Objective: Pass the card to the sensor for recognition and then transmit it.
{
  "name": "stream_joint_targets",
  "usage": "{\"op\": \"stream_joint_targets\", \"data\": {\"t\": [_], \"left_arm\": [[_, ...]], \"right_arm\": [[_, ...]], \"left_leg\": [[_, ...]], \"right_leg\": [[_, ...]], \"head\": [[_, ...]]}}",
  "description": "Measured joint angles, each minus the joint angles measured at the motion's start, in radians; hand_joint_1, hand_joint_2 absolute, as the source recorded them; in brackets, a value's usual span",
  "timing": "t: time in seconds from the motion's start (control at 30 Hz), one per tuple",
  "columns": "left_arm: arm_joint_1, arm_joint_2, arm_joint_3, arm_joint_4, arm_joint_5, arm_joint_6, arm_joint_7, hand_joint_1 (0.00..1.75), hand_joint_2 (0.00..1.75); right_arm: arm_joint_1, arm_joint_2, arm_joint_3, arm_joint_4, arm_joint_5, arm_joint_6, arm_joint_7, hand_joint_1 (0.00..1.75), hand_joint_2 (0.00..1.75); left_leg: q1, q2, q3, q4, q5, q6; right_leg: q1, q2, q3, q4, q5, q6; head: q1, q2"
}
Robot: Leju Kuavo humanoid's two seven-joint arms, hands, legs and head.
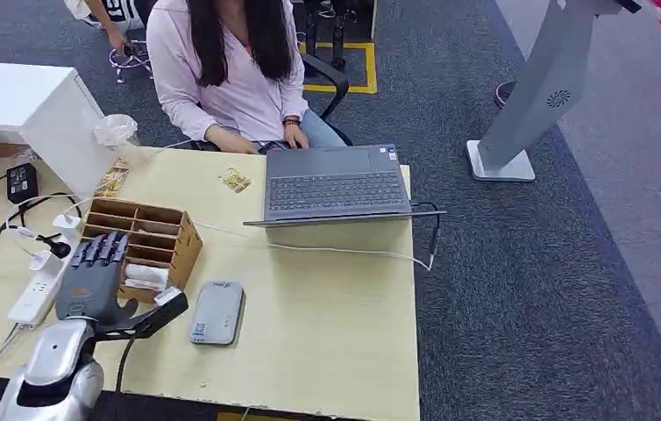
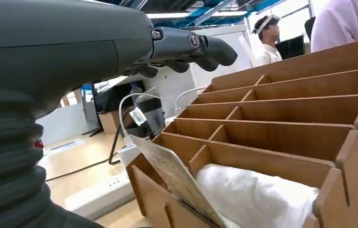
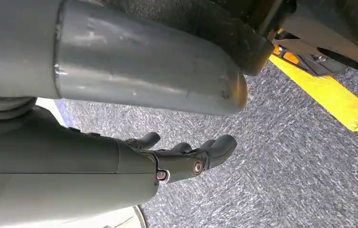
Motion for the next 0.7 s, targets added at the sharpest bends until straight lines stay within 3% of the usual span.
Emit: {"op": "stream_joint_targets", "data": {"t": [0.1, 0.13, 0.7], "left_arm": [[0.0, 0.0, -0.002, 0.0, 0.0, 0.0, 0.0, 0.05, 1.75], [0.001, 0.0, -0.002, 0.0, 0.0, 0.0, 0.0, 1.75, 1.75], [0.018, 0.002, -0.01, -0.016, 0.034, -0.002, -0.019, 1.75, 1.75]], "right_arm": [[0.0, 0.0, 0.0, 0.0, 0.0, 0.0, 0.0, 0.0, 0.0], [0.0, 0.0, 0.0, 0.0, 0.0, 0.0, 0.0, 0.0, 0.0], [0.0, 0.0, 0.0, 0.0, 0.0, -0.002, -0.005, 0.0, 0.0]], "left_leg": [[0.0, 0.0, 0.0, 0.0, 0.0, 0.0], [0.0, 0.0, 0.0, 0.0, 0.0, 0.0], [0.0, 0.0, 0.0, 0.0, 0.0, 0.0]], "right_leg": [[0.0, 0.0, 0.0, 0.0, 0.0, 0.0], [0.0, 0.0, 0.0, 0.0, 0.0, 0.0], [0.0, 0.0, 0.0, 0.0, 0.0, 0.0]], "head": [[0.0, 0.0], [0.0, 0.0], [0.0, 0.0]]}}
